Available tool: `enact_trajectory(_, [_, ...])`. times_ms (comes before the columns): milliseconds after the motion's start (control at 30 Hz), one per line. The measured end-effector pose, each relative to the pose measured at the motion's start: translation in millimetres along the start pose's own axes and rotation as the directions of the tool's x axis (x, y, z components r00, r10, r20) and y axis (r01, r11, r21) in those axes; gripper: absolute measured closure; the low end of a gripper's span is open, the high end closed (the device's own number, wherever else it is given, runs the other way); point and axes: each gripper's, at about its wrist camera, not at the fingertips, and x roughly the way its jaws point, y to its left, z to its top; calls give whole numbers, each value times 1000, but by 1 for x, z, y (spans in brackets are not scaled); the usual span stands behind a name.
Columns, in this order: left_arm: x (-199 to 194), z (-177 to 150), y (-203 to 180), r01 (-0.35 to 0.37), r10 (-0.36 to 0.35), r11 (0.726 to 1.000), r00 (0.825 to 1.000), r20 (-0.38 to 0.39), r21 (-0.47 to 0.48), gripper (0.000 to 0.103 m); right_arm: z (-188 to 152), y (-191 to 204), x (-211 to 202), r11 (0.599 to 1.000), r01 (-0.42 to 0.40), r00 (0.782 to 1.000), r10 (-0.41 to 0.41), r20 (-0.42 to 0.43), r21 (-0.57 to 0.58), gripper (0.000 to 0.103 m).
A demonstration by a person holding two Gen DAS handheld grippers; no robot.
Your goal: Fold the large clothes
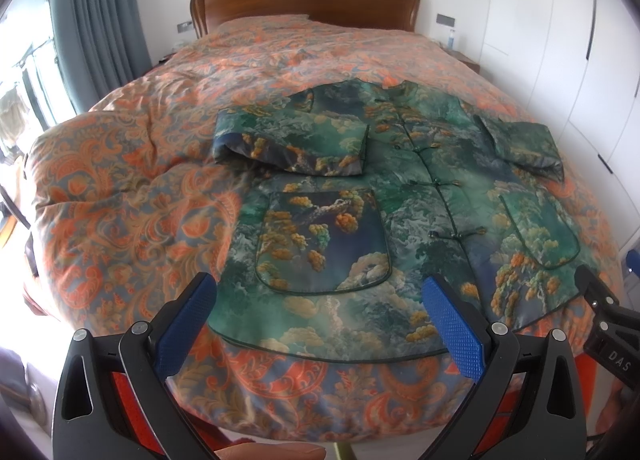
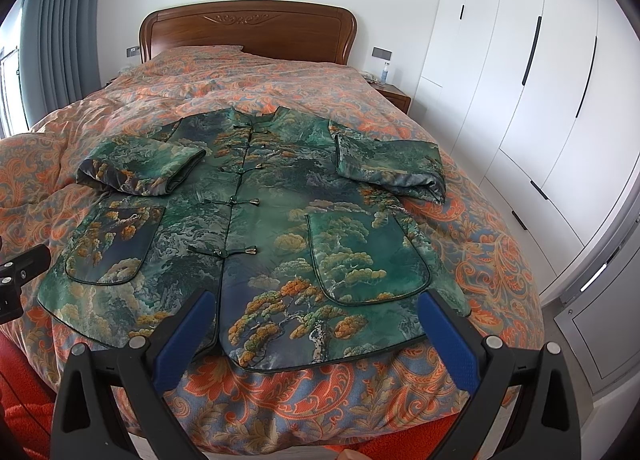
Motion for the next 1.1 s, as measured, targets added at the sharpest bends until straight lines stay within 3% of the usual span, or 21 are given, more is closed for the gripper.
enact_trajectory(1100, [-10, -31, 18, -18, 19, 1000, 999, -43, 25, 0, -15, 1, -23, 995, -17, 1000, 19, 21, -98, 0])
